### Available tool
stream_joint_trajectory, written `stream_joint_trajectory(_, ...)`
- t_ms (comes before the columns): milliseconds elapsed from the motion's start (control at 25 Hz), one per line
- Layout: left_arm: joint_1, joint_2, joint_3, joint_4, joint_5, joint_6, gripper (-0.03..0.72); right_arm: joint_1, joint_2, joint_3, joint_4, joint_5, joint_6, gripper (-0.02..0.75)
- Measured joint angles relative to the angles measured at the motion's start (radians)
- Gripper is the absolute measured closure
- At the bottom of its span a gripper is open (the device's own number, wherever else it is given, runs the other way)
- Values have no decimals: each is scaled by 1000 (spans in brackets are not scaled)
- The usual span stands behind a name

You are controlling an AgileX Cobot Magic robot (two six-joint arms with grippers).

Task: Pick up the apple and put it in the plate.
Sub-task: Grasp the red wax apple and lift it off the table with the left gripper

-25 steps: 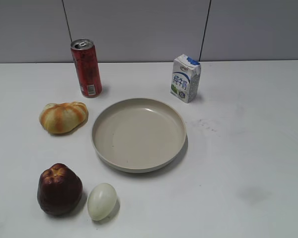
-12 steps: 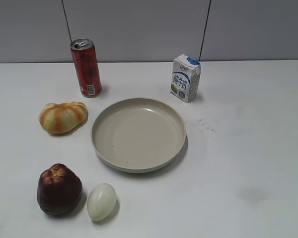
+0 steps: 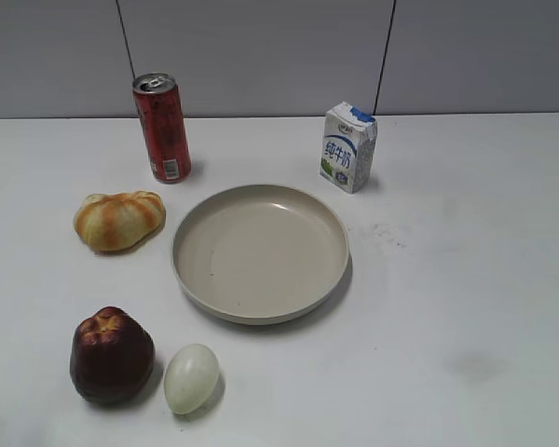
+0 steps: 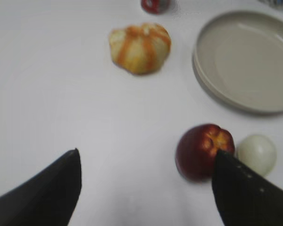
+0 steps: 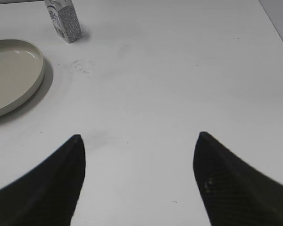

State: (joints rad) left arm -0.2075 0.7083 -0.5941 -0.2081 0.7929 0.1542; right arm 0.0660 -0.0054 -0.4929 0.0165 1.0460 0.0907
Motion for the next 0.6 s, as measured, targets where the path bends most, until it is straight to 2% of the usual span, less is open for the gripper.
stream_joint_trajectory(120,-96,185,-62,-13,37,17,24,0,0,0,0,0,0,167)
stream_joint_trajectory(360,-311,498,-158,40,43,24,24,0,0,0,0,0,0,167)
stream_joint_trajectory(600,-339,729,-189,35,-19,24,24,0,0,0,0,0,0,167)
